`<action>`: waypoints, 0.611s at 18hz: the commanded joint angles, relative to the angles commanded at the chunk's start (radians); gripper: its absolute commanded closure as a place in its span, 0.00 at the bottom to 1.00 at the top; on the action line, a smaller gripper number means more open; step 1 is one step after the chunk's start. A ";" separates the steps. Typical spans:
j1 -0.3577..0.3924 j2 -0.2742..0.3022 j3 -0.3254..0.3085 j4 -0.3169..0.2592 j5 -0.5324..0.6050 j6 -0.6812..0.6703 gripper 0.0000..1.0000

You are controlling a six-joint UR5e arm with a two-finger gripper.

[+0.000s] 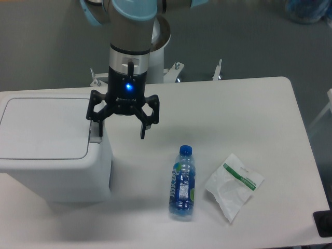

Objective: Open the trash can
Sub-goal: 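Press the gripper down on the trash can lid edge to release it, then lift the gripper up and away from the opened trash can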

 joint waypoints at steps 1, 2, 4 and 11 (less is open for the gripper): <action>0.000 0.000 0.000 0.000 0.000 0.000 0.00; 0.000 0.000 0.000 0.000 0.000 0.002 0.00; 0.000 0.002 0.003 -0.002 0.000 0.000 0.00; 0.012 0.023 0.050 -0.002 -0.002 0.012 0.00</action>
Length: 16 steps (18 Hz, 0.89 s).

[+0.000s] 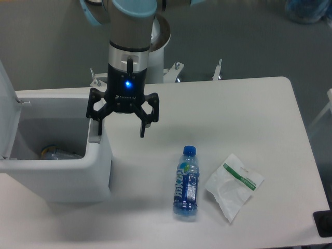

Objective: Open the trash can
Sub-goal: 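Lift the gripper up and away from the opened trash can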

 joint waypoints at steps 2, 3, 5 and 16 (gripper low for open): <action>0.014 -0.003 0.025 -0.002 0.005 0.003 0.00; 0.028 -0.003 0.034 -0.002 0.008 0.006 0.00; 0.049 -0.003 0.043 -0.002 0.014 0.031 0.00; 0.167 -0.038 0.025 -0.005 0.287 0.385 0.00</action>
